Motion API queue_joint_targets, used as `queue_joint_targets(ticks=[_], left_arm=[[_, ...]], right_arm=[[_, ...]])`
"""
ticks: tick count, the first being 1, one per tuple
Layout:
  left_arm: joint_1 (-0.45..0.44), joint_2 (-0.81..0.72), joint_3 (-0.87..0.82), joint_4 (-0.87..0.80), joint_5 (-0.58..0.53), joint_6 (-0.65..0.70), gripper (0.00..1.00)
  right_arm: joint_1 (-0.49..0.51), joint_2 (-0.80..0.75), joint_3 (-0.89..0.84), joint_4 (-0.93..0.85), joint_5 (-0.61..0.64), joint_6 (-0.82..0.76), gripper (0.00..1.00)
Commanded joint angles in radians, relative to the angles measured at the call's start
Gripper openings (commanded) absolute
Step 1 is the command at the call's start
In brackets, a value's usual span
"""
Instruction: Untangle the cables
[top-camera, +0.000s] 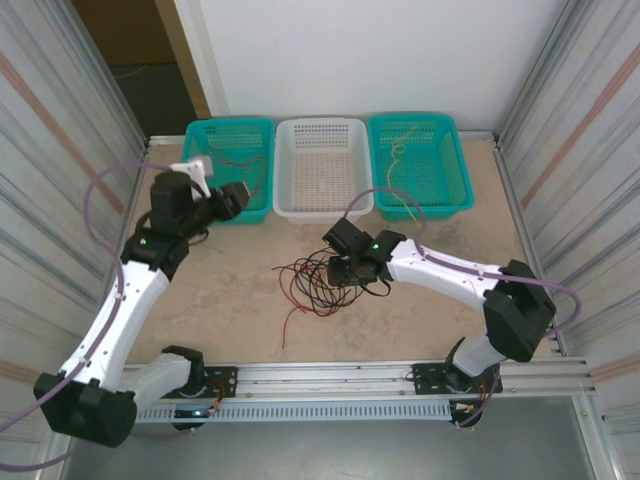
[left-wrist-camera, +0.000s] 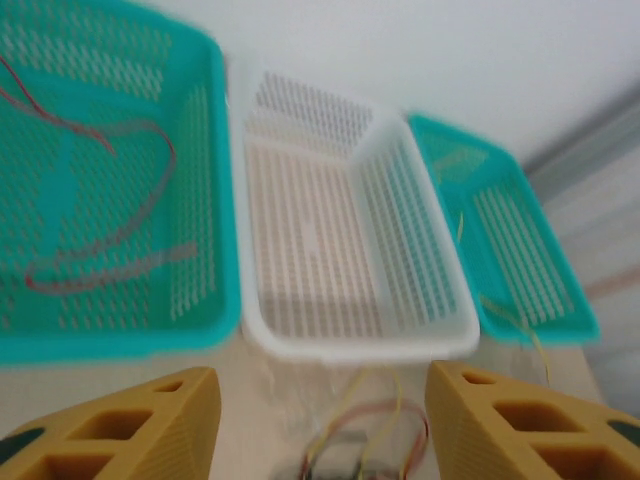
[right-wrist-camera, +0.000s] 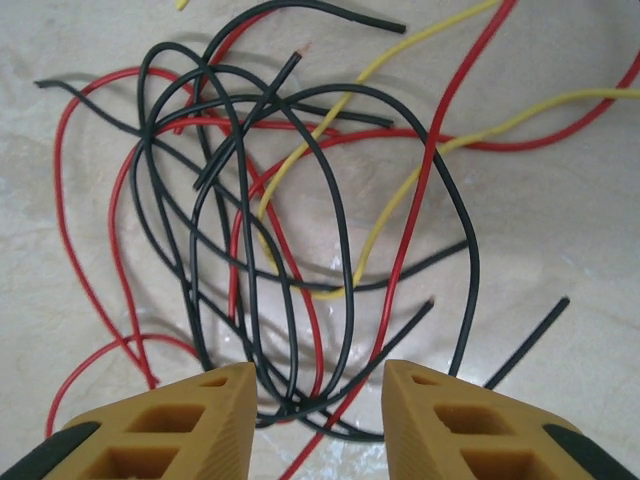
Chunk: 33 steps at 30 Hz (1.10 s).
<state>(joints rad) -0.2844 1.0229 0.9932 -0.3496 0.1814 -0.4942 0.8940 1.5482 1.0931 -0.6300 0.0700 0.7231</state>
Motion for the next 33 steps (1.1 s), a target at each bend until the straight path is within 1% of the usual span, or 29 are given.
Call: queue_joint_targets(ticks=[1, 3, 5, 8, 11, 13, 16, 18, 19, 24, 27, 30, 33], left_arm=[[-0.1, -0.042, -0.103, -0.108, -0.01, -0.02, 0.54], [-0.164, -0.068, -0.159, -0.095, -0.007, -0.056, 0.52], [-0.206, -0.073, -0.195, -0.088, -0.009, -0.093, 0.49], [-0.249, -0.062, -0.229, -0.063, -0.023, -0.127, 0.47], [-0.278, -0.03, -0.24, -0.02, -0.017, -0.142, 0.47], [-0.291, -0.001, -0.242, 0.002, -0.019, -0.145, 0.47], [-0.297, 0.05, -0.25, 0.047, -0.003, -0.163, 0.47], [-0.301, 0.089, -0.258, 0.09, 0.02, -0.183, 0.47], [-0.304, 0.106, -0.261, 0.113, 0.027, -0.19, 0.47], [-0.312, 0.217, -0.266, 0.245, 0.074, -0.24, 0.44], [-0.314, 0.286, -0.247, 0.318, 0.105, -0.273, 0.42], [-0.329, 0.342, -0.213, 0.366, 0.125, -0.286, 0.41], [-0.345, 0.372, -0.192, 0.411, 0.143, -0.297, 0.41]], right_arm=[[-0.03, 0.053, 0.051, -0.029, 0.073, -0.035, 0.36], [-0.075, 0.089, 0.057, -0.004, 0.074, -0.026, 0.37], [-0.115, 0.132, 0.067, 0.022, 0.06, -0.029, 0.36], [-0.158, 0.202, 0.084, 0.065, 0.025, -0.038, 0.33], [-0.172, 0.255, 0.101, 0.119, -0.007, -0.067, 0.33], [-0.175, 0.287, 0.12, 0.13, -0.019, -0.082, 0.29], [-0.171, 0.29, 0.126, 0.137, -0.024, -0.099, 0.16], [-0.155, 0.242, 0.11, 0.138, -0.007, -0.113, 0.05], [-0.143, 0.214, 0.105, 0.133, 0.003, -0.121, 0.01], [-0.049, 0.007, 0.082, 0.083, 0.066, -0.166, 0.0], [0.031, -0.124, 0.085, 0.058, 0.095, -0.192, 0.0], [0.1, -0.24, 0.108, 0.043, 0.133, -0.207, 0.0], [0.136, -0.328, 0.154, 0.042, 0.18, -0.22, 0.0]])
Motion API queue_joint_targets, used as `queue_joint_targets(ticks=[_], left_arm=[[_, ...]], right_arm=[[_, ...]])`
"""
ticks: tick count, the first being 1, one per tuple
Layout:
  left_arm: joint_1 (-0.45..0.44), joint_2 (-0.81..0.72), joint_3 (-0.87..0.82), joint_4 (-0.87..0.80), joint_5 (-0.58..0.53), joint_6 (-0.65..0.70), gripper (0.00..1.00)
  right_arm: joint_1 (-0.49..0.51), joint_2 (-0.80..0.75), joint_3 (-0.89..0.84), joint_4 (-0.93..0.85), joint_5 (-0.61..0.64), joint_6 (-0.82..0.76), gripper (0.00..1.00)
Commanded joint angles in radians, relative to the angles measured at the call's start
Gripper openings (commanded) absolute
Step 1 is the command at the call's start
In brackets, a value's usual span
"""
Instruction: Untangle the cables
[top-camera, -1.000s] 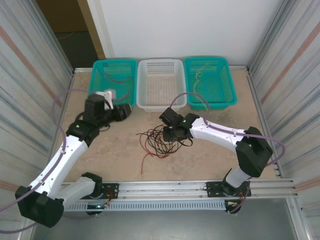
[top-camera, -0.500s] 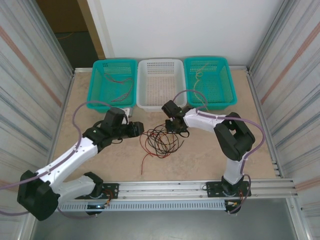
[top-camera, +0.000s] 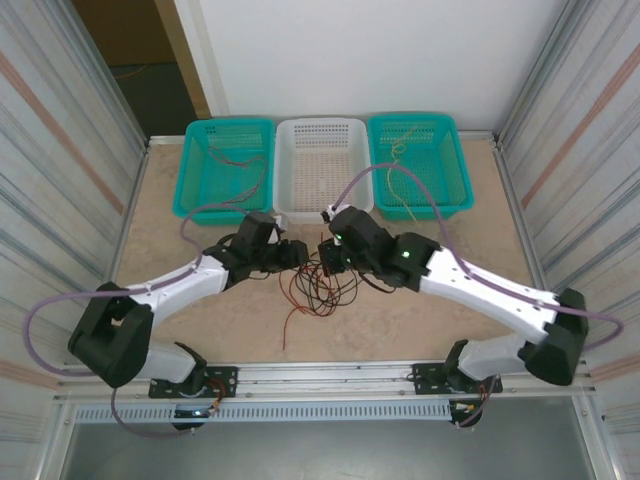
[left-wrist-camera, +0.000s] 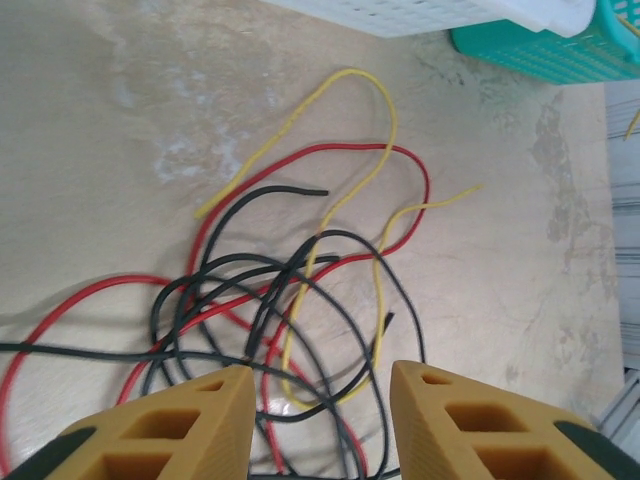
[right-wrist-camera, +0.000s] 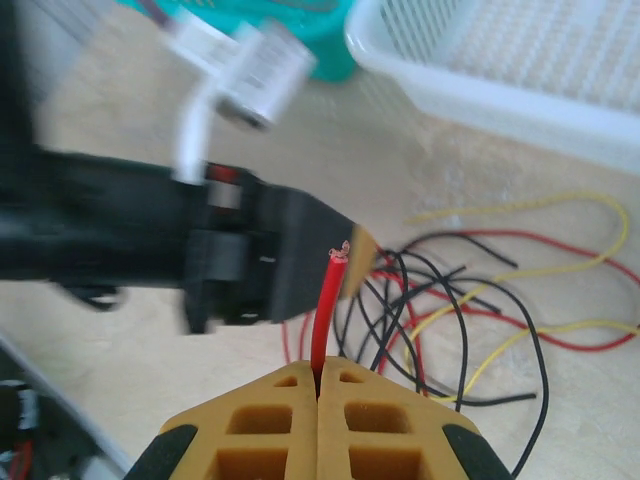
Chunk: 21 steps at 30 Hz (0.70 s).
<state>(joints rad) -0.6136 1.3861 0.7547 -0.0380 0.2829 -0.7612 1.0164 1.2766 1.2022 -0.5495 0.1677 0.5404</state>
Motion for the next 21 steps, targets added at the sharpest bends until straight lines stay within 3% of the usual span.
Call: queue_joint_targets(ticks=[1, 10, 16, 21], left_arm=[[-0.019, 0.014, 0.046, 0.115, 0.046, -0.036, 0.41], [-0.041, -0.044, 0.027, 0.048, 0.005, -0.018, 0.41], [-0.034, -0.182, 0.084, -0.111, -0.095, 0.086, 0.57], [-0.012, -0.28, 0.138, -0.122, -0.026, 0.165, 0.64]], right_arm=[[0.019, -0.086, 0.065, -0.033, 0.089, -0.047, 0.0], [0.022, -0.203, 0.25, 0.03, 0.187, -0.224, 0.0], [0.014, -0.208, 0.353, 0.04, 0.195, -0.309, 0.0], [-0.021, -0.218, 0.364, 0.051, 0.184, -0.33, 0.0]])
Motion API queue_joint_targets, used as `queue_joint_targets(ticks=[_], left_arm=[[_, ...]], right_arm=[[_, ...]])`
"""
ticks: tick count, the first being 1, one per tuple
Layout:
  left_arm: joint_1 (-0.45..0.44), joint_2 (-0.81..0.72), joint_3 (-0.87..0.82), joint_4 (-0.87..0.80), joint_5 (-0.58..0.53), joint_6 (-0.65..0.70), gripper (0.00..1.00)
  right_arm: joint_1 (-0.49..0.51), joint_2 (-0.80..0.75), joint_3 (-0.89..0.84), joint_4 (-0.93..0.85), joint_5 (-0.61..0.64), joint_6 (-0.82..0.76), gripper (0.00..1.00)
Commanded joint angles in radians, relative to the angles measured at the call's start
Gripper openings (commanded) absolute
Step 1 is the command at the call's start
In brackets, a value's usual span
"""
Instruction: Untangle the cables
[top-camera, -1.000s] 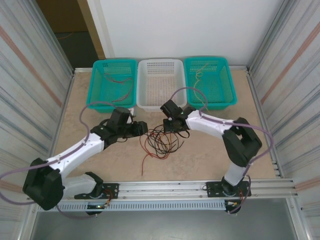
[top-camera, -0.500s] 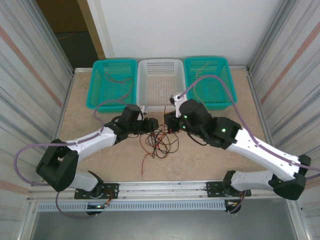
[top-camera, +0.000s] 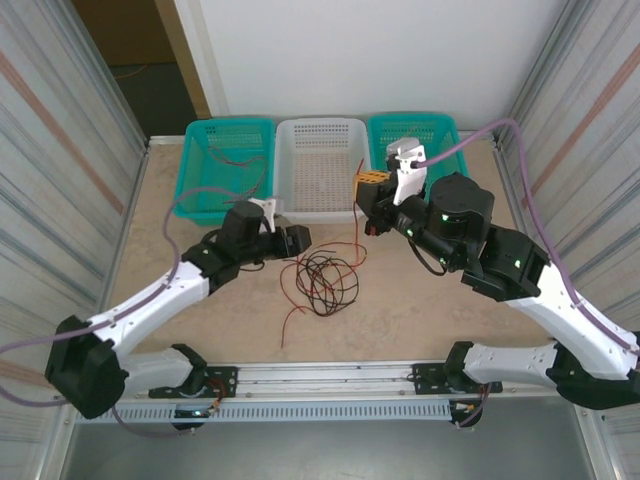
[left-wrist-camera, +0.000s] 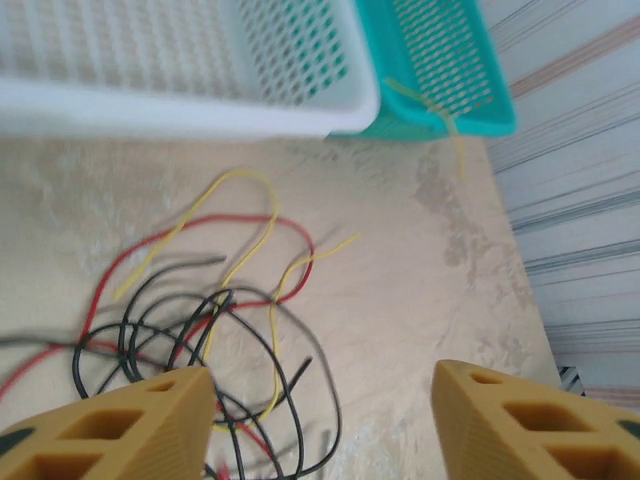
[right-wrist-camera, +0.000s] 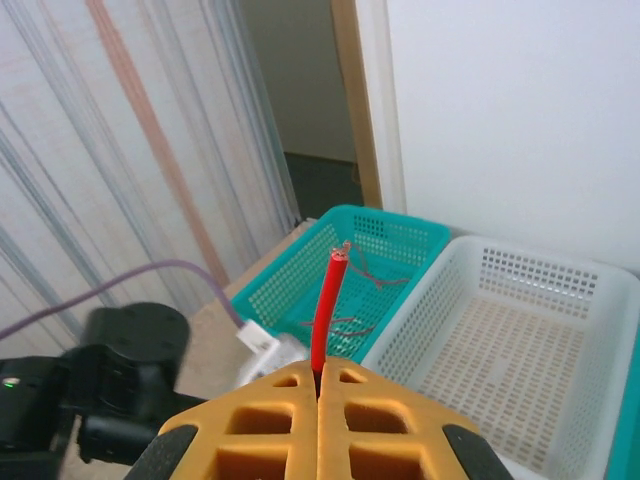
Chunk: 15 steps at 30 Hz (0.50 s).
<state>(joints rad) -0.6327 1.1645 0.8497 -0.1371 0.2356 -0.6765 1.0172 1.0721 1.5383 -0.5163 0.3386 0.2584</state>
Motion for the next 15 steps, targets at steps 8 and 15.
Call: queue_joint_targets(ticks=[8, 15], left_arm=[[-0.035, -0.131, 0.065, 0.091, 0.167, 0.148, 0.71], [-0.119, -0.034, 0.138, 0.137, 0.197, 0.238, 0.76]], right_arm=[[-0.07, -0.013, 0.035, 0.018, -0.038, -0.029, 0.0], [-0.149, 0.02, 0.044, 0.025, -0.122, 0.038, 0.0]])
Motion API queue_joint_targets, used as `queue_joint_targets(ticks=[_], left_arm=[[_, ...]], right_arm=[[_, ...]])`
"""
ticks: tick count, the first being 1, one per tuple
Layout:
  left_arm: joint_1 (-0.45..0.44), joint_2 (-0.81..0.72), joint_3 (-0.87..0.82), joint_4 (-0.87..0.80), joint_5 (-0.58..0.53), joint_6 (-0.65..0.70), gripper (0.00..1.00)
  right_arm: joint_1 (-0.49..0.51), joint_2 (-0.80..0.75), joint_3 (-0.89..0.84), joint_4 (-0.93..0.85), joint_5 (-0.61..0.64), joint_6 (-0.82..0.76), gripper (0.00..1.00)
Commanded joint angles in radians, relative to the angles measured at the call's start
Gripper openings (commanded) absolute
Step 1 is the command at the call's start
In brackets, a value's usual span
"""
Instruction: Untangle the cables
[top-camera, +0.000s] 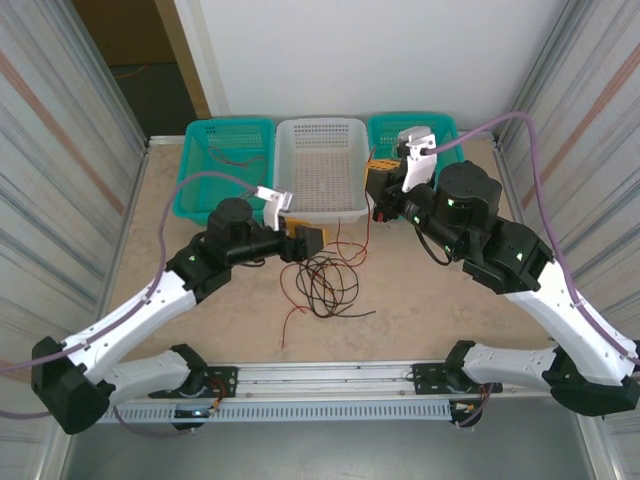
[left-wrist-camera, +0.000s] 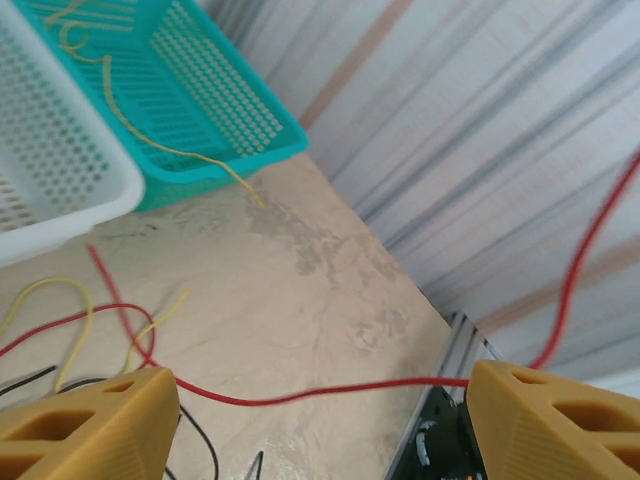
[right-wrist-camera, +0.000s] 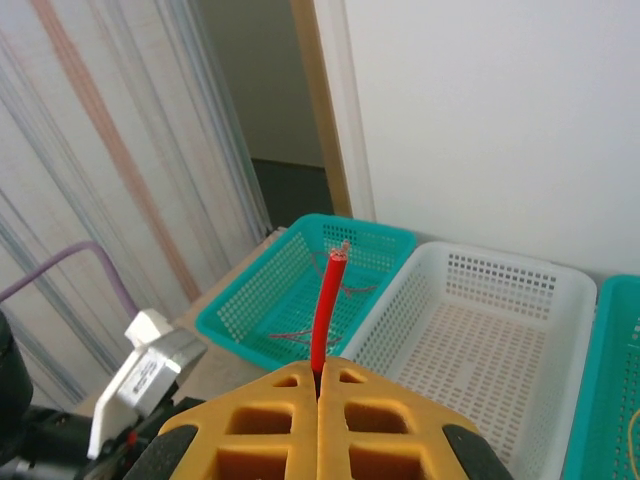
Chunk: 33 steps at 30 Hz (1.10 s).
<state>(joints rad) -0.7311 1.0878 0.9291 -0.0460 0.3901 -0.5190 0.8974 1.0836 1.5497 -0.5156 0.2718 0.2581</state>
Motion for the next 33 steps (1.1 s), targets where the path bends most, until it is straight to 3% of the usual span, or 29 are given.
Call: queue_joint_targets(ticks=[1, 9, 17, 30, 33], left_arm=[[-0.028, 0.062, 0.07, 0.051, 0.051, 0.093, 0.76], [-0.054, 0.154, 0.086, 0.182, 0.159, 0.122, 0.77], [-0.086, 0.211, 0.115, 0.192, 0.229, 0.11, 0.72], [-0.091, 0.212, 0.119, 0.277, 0.276, 0.047, 0.8], [-0.091, 0.223, 0.121, 0.283, 0.285, 0.04, 0.77]], right_arm=[[-0.043, 0.011, 0.033, 0.027, -0.072, 0.052, 0.0], [-0.123, 0.025, 0.037, 0.07, -0.197, 0.138, 0.0], [-0.19, 0.022, 0.017, 0.113, -0.279, 0.207, 0.0], [-0.244, 0.022, -0.016, 0.135, -0.328, 0.26, 0.0], [-0.251, 0.022, -0.018, 0.144, -0.341, 0.268, 0.0]])
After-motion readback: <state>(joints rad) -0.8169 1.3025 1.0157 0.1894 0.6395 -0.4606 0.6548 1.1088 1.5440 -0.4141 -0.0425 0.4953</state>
